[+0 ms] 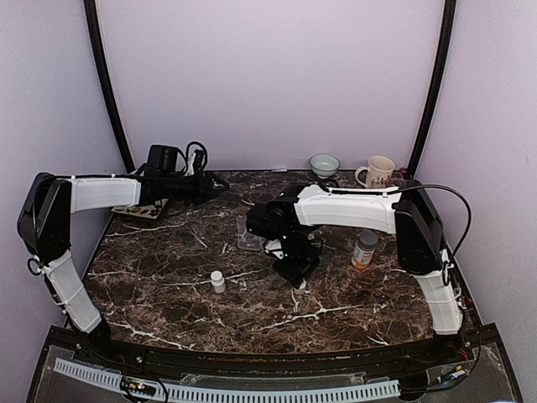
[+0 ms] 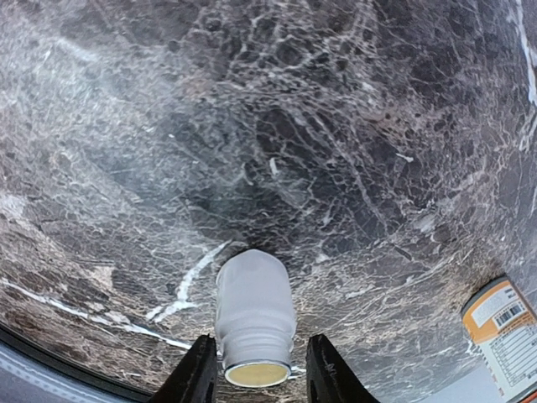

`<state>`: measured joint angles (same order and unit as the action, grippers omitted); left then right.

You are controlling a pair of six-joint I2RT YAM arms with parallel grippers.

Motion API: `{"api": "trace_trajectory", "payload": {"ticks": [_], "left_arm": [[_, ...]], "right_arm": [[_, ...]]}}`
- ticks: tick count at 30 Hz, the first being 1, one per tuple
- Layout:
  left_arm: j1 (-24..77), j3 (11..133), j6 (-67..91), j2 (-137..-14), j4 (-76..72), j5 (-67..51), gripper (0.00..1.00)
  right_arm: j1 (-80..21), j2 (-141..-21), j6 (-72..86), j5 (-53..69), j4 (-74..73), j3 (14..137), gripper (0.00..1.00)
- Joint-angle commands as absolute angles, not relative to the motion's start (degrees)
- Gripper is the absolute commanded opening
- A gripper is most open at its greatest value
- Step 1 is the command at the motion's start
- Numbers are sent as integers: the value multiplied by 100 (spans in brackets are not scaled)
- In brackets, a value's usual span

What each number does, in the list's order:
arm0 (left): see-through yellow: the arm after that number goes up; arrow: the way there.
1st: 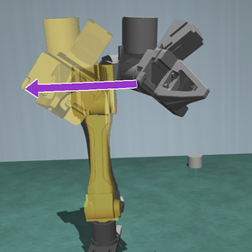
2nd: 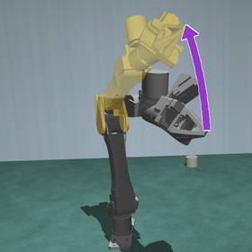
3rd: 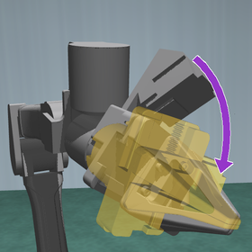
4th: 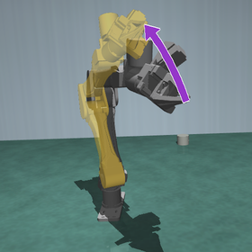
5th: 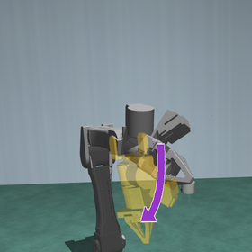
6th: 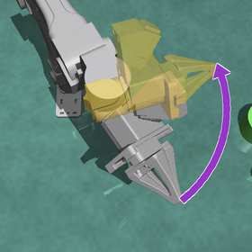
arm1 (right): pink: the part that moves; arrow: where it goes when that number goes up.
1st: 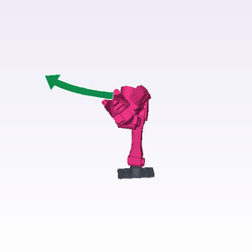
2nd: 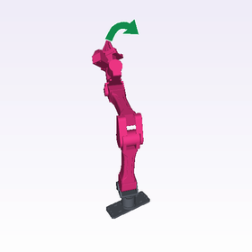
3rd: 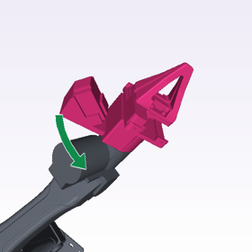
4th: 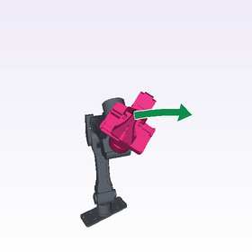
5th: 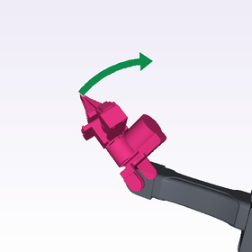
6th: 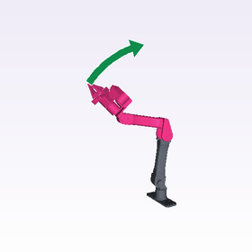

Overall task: Sort the pills into containers
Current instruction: Place the pill bottle at the center of the board, then pick up the lid of the pill bottle from the center of the board.

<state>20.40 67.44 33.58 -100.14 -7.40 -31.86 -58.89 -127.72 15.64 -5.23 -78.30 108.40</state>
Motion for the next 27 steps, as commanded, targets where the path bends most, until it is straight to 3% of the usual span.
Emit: {"api": "trace_trajectory", "payload": {"ticks": [1, 19, 27], "left_arm": [[2057, 6669, 3267, -9698, -694, -3179, 55], [2057, 6864, 3211, -9780, -565, -3132, 55], [2062, 7128, 2950, -9845, -171, -3022, 55]], "right_arm": [[-5924, -12798, 1613, -612, -7897, 10873, 40], [-5896, -12464, 1777, -532, -7798, 11627, 41], [-5406, -11853, 2244, -968, -6950, 11150, 41]]}}
